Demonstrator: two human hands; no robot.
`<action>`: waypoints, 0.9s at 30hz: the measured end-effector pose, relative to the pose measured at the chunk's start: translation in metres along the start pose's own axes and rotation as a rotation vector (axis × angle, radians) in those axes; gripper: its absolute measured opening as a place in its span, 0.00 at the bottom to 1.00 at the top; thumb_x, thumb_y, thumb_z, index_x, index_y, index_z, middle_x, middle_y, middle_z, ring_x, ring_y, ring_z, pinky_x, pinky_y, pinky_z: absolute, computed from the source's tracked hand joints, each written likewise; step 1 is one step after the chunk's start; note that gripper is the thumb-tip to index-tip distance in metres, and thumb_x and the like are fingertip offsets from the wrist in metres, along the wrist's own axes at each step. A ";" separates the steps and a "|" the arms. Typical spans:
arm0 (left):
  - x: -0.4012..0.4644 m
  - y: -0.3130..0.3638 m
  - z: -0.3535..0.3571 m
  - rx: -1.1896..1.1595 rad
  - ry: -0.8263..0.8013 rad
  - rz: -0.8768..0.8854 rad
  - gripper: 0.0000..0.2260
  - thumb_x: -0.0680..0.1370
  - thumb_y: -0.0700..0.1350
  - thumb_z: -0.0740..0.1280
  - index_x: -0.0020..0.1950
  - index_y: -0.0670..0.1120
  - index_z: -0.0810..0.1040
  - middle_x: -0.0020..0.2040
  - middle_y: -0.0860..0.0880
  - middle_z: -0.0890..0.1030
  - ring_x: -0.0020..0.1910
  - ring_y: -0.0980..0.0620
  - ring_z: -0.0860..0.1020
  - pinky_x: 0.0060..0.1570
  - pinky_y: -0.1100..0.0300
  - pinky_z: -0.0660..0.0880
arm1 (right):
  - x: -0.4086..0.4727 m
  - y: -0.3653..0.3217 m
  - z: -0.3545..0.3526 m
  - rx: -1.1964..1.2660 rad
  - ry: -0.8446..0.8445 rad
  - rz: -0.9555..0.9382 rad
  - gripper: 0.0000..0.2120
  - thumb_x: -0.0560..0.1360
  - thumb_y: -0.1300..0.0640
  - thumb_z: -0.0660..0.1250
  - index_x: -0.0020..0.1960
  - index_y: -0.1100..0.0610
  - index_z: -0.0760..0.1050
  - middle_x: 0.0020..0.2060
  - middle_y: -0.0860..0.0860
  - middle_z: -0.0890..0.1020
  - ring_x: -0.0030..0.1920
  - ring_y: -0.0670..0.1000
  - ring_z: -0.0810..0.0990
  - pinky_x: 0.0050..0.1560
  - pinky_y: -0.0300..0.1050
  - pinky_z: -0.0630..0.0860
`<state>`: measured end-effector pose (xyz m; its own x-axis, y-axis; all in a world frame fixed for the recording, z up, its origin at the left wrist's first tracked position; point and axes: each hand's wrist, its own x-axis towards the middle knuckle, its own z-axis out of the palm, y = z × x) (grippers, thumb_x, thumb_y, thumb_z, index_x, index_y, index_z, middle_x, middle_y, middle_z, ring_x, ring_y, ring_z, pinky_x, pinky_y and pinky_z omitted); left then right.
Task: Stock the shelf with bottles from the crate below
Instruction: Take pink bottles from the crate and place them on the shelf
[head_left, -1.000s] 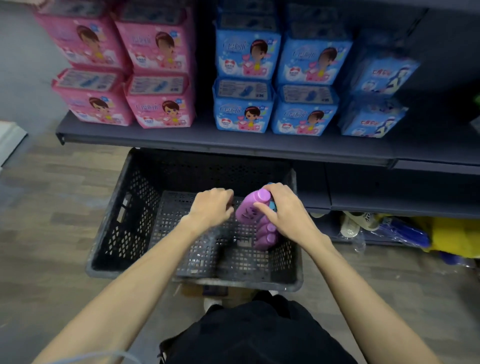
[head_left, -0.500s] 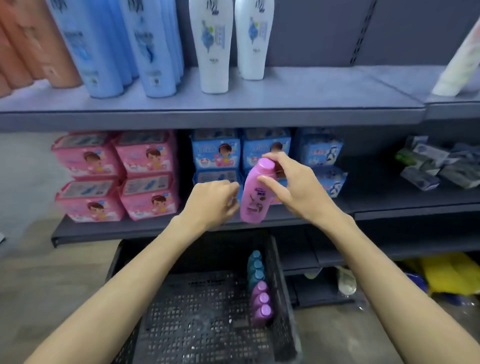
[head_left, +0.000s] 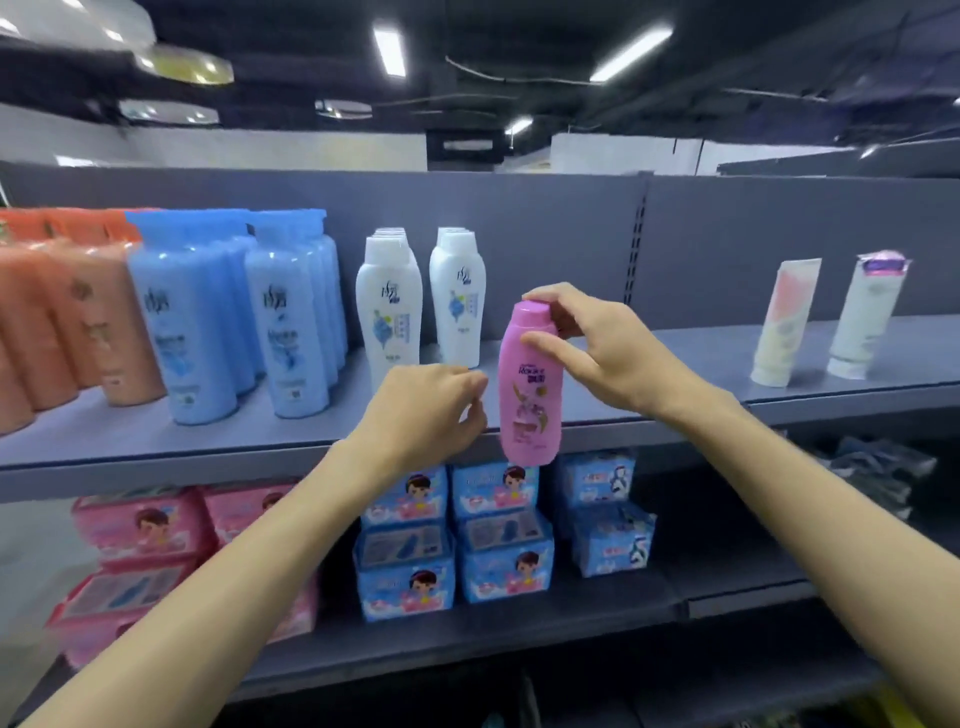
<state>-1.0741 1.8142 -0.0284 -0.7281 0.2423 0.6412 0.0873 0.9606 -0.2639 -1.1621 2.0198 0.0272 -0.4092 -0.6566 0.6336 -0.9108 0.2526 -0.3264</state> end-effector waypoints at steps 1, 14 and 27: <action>0.007 -0.002 -0.002 -0.006 0.007 0.001 0.05 0.73 0.47 0.62 0.39 0.47 0.73 0.34 0.51 0.78 0.33 0.46 0.77 0.27 0.59 0.69 | 0.006 0.002 -0.006 -0.013 0.001 -0.008 0.16 0.80 0.50 0.66 0.65 0.56 0.73 0.52 0.49 0.83 0.50 0.48 0.81 0.56 0.43 0.78; 0.048 -0.005 0.029 -0.010 -0.081 -0.118 0.07 0.75 0.51 0.61 0.42 0.50 0.74 0.39 0.53 0.79 0.38 0.47 0.78 0.32 0.58 0.66 | 0.037 0.058 -0.001 0.055 0.005 0.145 0.20 0.78 0.49 0.70 0.65 0.55 0.71 0.52 0.50 0.83 0.50 0.49 0.82 0.55 0.46 0.79; 0.063 -0.009 0.062 -0.007 -0.123 -0.227 0.08 0.75 0.53 0.61 0.42 0.50 0.74 0.40 0.53 0.80 0.39 0.48 0.78 0.33 0.58 0.64 | 0.016 0.105 0.032 0.079 -0.231 0.278 0.27 0.71 0.47 0.77 0.65 0.52 0.73 0.55 0.45 0.82 0.49 0.45 0.80 0.51 0.37 0.76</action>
<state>-1.1629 1.8121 -0.0307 -0.8065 0.0022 0.5912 -0.0836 0.9895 -0.1177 -1.2626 2.0128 -0.0197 -0.6090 -0.7162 0.3408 -0.7560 0.3940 -0.5227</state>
